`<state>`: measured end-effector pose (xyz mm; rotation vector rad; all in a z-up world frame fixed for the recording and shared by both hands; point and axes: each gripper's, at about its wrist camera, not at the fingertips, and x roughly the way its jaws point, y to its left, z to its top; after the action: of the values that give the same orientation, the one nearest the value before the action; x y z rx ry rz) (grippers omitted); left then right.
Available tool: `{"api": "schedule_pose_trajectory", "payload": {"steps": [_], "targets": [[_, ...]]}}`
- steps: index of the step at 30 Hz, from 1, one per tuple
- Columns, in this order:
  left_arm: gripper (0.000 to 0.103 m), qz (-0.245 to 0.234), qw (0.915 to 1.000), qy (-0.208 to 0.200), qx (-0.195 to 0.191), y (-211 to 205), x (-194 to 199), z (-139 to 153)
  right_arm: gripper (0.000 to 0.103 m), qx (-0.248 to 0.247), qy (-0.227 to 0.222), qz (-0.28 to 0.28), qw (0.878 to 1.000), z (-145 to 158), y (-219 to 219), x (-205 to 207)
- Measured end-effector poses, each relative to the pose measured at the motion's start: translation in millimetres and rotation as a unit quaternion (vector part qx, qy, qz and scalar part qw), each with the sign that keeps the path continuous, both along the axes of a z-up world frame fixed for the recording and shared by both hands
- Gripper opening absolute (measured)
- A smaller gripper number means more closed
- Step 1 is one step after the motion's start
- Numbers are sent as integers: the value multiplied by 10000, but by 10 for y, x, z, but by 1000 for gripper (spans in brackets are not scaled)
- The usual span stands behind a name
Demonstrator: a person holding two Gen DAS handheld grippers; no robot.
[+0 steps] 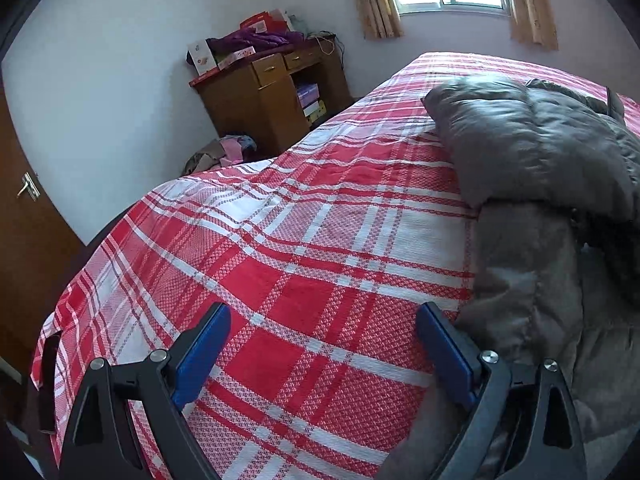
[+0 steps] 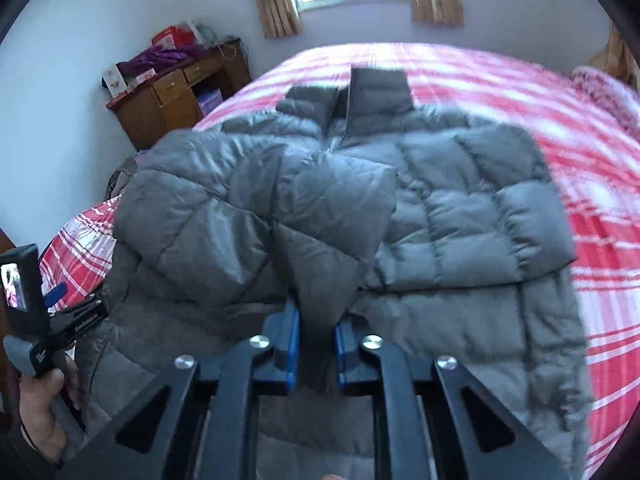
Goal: Fold large clothes
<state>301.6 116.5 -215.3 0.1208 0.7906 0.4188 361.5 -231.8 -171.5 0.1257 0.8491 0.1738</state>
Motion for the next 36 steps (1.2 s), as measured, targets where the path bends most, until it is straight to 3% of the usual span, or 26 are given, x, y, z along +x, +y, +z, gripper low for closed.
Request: {"api": "schedule_pose_trajectory", "payload": {"steps": [5, 6, 8, 9, 10, 12, 13, 15, 17, 19, 20, 22, 25, 29, 31, 34, 36], "targets": [[94, -96, 9999, 63, -21, -12, 11, 17, 15, -154, -56, -272, 9995, 42, -230, -113], [94, -182, 9997, 134, -61, -32, 7, 40, 20, -257, 16, -321, 9992, -16, -276, -94], [94, -432, 9980, 330, -309, -44, -19, 146, 50, -399, 134, -495, 9979, -103, -350, -17], [94, -511, 9973, 358, -391, -43, -37, 212, 78, -455, 172, -603, 9970, -112, -392, -8], [94, -684, 9957, 355, -517, -43, -83, 376, 80, -367, 180, -726, 9965, -91, -467, -20], [94, -915, 9935, 239, -630, -73, -128, 658, 79, -243, 21, -868, 9959, 29, -561, -80], [94, -1037, 9921, 118, -703, -93, -131, 837, 76, -455, -144, -1071, 9931, 150, -589, -148], [94, -1184, 9893, -185, -832, -176, -73, 1179, 72, -393, -560, -1303, 9891, 361, -655, -278], [94, -1374, 9844, -525, -965, -371, 106, 1447, 61, -230, -859, -1470, 9851, 544, -668, -336], [94, -1395, 9822, -673, -1067, -555, 328, 1495, 55, -5, -1032, -1352, 9854, 673, -565, -285], [94, -1350, 9824, -722, -1073, -635, 424, 1473, 55, 52, -1046, -1237, 9868, 695, -474, -209], [94, -1145, 9872, -880, -676, -857, 629, 1341, 55, 27, -997, -1091, 9890, 656, -279, 5], [94, -1017, 9911, -692, -516, -1019, 855, 1037, 56, -17, -892, -1086, 9901, 470, -89, 248], [94, -813, 9965, -150, -83, -1059, 1136, 486, 56, -137, -722, -1057, 9917, 189, -7, 447], [94, -716, 9973, 73, -142, -941, 1204, 239, 56, -132, -602, -1036, 9927, 42, 0, 541], [97, -685, 9963, 135, -491, -835, 1206, 151, 56, -193, -501, -962, 9939, -125, 23, 612], [99, -654, 9968, 140, -440, -845, 1202, 127, 56, -291, -509, -918, 9940, -182, 48, 619]]}}
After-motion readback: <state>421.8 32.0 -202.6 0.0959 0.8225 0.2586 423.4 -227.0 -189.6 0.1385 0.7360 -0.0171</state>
